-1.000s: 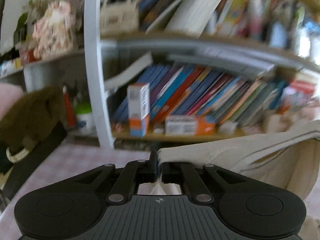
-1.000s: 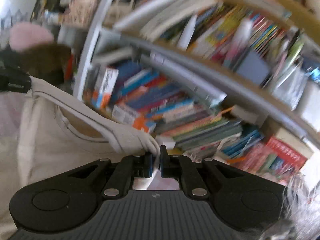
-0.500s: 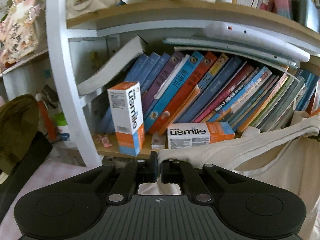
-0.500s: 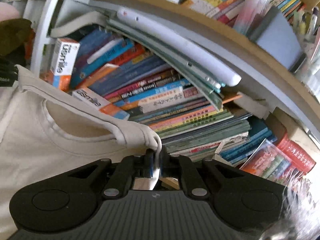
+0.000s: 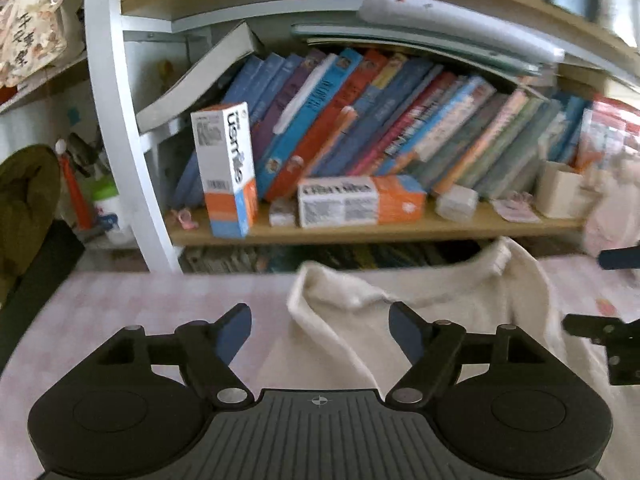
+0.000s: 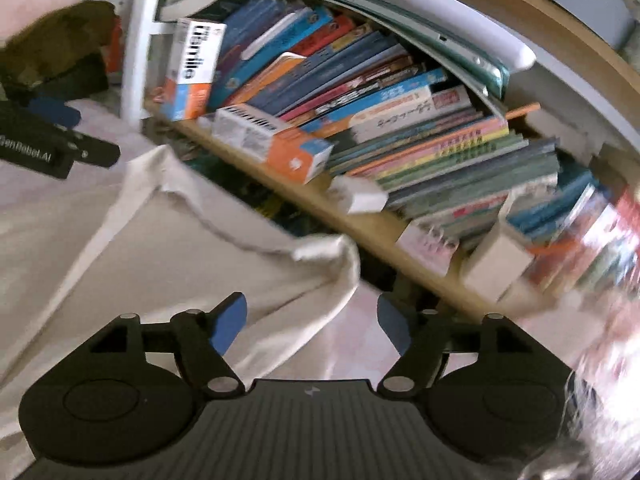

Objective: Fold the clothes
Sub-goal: 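Lay the T-shirt flat on the bed and open both grippers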

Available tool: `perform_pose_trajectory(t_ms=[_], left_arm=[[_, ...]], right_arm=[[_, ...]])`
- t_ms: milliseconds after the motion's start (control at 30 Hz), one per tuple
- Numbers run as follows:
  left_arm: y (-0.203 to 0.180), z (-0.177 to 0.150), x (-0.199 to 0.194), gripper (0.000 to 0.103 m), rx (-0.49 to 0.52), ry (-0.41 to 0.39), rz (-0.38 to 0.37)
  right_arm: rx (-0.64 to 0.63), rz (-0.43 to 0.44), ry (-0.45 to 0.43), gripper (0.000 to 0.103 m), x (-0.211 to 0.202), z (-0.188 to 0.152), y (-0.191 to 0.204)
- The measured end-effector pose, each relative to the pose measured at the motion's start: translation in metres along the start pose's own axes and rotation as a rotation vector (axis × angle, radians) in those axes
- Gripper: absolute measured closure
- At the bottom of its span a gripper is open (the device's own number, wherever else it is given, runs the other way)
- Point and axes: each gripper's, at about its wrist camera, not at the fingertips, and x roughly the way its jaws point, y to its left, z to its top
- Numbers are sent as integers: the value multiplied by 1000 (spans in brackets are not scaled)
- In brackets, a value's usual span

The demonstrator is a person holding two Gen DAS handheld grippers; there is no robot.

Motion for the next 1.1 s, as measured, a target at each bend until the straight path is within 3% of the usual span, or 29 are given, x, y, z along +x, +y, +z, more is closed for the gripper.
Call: perform_pose_trajectory(t_ms=[233,500,700,967,1033,1100], left_arm=[[-28,-61,-60,25,89,62,-61],[-37,-100,-111,25,1,104,-71],[-48,-111,-112,25,79,123,-58],[-32,-124,-118,26,113,134,6],[-31,-127,-119,29,150,153,-17],[-37,-127,-117,39,178,178,-43]], right_arm=[[57,99,40,29,-52,-47,39],[93,101,68,30,-102,-89,84],[77,69,118,35,-111,-109,105],[7,94,94,37,-125,-113,126],[-12,95,87,40,-125,-111,131],[-18,88,86,43,-124,-109,134]])
